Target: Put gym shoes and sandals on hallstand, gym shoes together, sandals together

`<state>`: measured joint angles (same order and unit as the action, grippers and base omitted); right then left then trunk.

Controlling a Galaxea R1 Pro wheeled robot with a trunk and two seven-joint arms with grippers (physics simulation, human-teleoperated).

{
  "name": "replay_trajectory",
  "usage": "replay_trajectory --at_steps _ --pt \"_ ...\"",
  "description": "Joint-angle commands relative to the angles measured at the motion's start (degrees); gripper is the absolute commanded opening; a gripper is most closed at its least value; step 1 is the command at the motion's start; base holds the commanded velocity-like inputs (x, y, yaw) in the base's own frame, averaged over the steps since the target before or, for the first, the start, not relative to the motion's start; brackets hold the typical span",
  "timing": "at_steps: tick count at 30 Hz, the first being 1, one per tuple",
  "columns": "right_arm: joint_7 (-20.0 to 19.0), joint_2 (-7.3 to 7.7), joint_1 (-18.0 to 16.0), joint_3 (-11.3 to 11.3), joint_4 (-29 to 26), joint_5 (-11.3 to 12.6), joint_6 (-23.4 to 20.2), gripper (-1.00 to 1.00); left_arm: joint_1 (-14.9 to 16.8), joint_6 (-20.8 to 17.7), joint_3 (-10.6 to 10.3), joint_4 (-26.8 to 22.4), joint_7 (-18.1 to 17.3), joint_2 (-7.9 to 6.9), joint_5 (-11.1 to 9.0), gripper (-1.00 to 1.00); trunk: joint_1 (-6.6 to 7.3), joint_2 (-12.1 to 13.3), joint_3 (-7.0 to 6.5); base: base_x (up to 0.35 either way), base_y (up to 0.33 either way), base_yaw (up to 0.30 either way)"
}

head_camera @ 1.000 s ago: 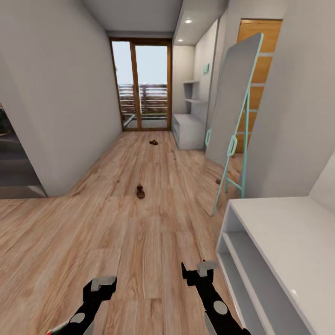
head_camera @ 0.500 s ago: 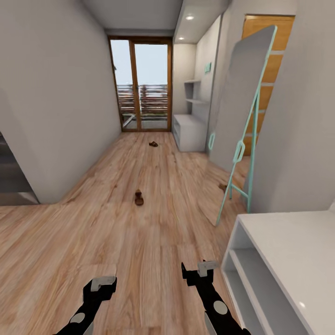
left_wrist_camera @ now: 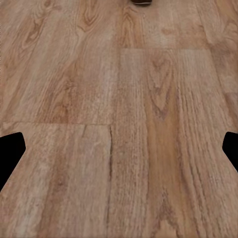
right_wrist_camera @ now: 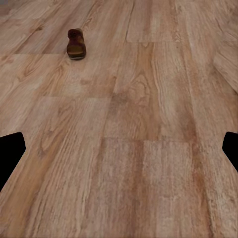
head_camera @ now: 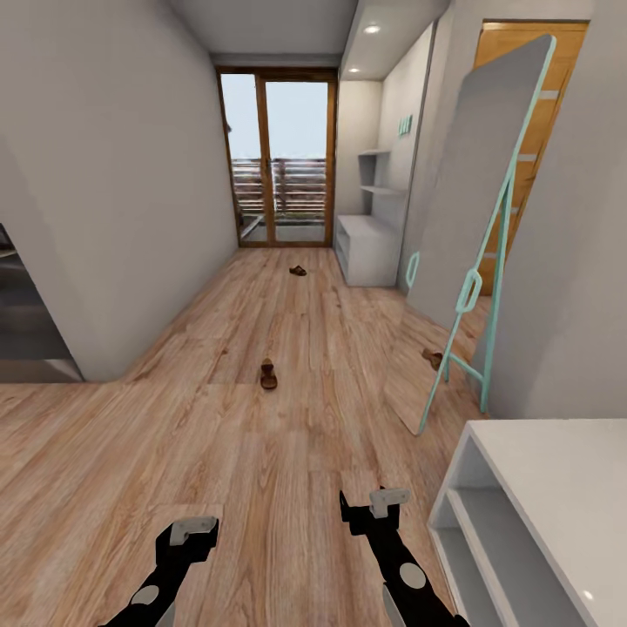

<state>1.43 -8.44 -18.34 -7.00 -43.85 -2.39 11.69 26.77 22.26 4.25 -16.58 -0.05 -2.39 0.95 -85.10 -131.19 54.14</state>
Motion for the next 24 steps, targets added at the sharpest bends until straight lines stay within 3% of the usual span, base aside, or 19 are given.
replay_trajectory --at_steps 1,11,24 --pt "0.1 0.0 0.0 0.0 0.1 -0.2 0.2 1.0 0.0 0.2 0.2 0.1 0.0 0.02 0.1 1.0 0.01 0.0 0.05 0.005 0.0 0.008" --pt "0.1 0.0 0.0 0.0 0.1 -0.2 0.1 1.0 0.0 0.2 0.2 0.1 0.1 0.02 0.1 1.0 0.01 0.0 0.05 0.019 0.0 0.009" --pt "0.1 0.0 0.0 0.0 0.1 -0.2 0.1 1.0 0.0 0.2 0.2 0.1 0.0 0.02 0.1 1.0 0.01 0.0 0.05 0.284 0.0 0.081"
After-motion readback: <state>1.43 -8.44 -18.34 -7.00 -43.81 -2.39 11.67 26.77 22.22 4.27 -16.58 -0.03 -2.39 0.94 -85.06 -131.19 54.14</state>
